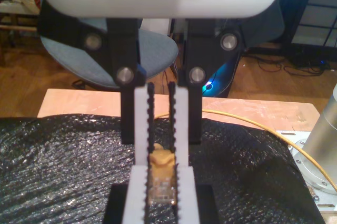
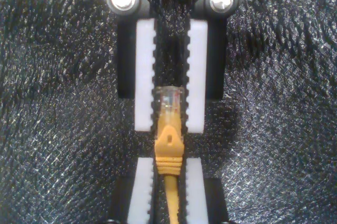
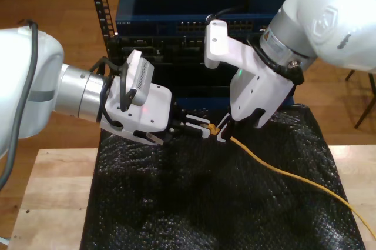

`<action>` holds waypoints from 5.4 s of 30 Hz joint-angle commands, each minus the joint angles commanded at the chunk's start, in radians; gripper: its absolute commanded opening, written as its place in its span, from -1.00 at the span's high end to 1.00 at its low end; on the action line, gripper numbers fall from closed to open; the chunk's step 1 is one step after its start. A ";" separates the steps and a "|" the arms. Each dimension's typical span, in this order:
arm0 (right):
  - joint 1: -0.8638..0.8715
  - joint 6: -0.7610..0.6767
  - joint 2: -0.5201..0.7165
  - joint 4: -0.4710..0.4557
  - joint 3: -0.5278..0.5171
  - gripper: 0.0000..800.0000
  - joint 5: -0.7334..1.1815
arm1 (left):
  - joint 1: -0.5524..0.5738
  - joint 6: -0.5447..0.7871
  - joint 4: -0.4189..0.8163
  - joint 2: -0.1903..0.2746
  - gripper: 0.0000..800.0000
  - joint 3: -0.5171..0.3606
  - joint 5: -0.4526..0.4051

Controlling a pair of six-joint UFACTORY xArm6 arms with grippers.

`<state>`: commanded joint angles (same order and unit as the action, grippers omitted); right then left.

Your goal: Grab the cable and plug it in

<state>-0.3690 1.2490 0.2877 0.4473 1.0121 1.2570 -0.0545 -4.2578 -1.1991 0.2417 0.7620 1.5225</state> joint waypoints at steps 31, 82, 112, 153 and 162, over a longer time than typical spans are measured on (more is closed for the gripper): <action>0.002 0.336 0.107 -0.002 -0.008 -1.00 0.011 | -0.040 -0.041 -0.017 -0.041 0.98 0.009 0.043; -0.157 0.427 0.364 0.026 -0.080 -0.94 -0.250 | -0.230 -0.140 -0.252 -0.164 0.98 0.025 0.522; -0.272 0.502 0.404 0.028 -0.164 -0.86 -0.483 | -0.252 -0.207 -0.365 -0.210 0.98 -0.018 0.741; -0.282 0.499 0.431 0.071 -0.207 0.14 -0.535 | -0.249 -0.348 -0.362 -0.230 0.98 -0.028 0.816; -0.287 0.497 0.431 0.071 -0.207 0.25 -0.537 | -0.249 -0.367 -0.362 -0.236 0.98 -0.023 0.827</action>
<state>-0.6559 1.7461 0.7188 0.5178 0.8050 0.7200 -0.3030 -4.6245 -1.5612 0.0054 0.7390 2.3495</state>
